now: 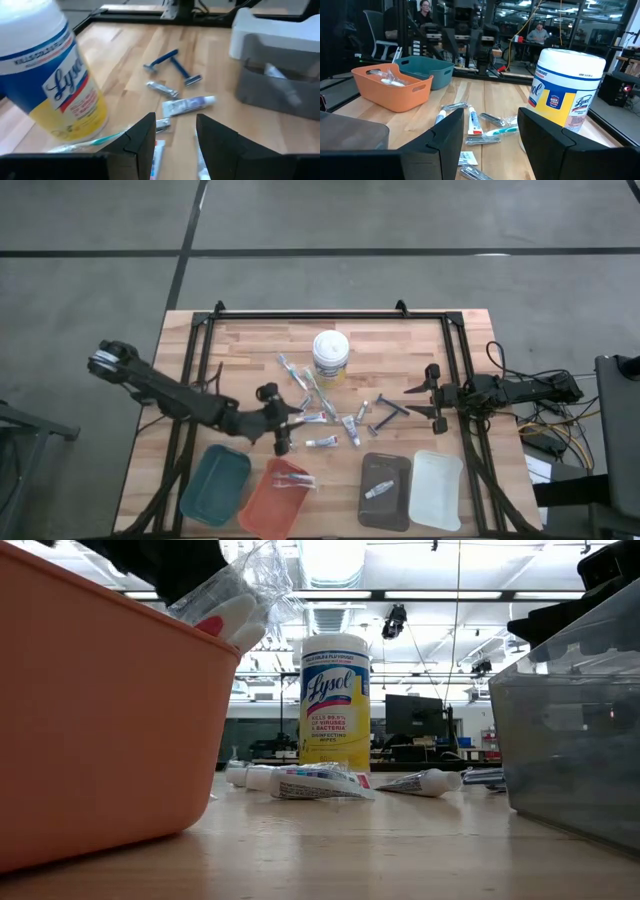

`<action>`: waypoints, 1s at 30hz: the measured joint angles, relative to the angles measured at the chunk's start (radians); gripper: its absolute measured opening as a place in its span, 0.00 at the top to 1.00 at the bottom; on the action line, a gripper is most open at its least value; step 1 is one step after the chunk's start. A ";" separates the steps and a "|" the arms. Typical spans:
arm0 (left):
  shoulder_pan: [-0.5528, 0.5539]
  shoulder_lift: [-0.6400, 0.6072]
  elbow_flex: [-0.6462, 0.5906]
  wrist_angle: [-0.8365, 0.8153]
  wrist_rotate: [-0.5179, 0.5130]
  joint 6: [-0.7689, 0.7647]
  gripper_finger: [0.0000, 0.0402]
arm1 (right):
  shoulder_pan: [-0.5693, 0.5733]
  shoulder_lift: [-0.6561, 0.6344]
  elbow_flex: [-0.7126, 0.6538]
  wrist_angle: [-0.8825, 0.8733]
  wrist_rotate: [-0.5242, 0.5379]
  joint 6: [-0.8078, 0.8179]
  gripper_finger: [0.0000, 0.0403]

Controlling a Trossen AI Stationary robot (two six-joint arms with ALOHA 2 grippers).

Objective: Pick & Place Travel size toiletries
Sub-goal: Put the blue toothbrush into the orange bin

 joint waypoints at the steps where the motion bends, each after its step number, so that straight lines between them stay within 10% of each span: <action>1: 0.020 0.000 0.000 -0.006 0.016 0.000 0.63 | 0.000 0.000 0.000 0.000 0.000 0.001 0.55; 30: 0.505 0.054 0.016 -0.313 0.244 0.300 0.63 | 0.000 0.001 0.000 0.000 0.000 0.001 0.55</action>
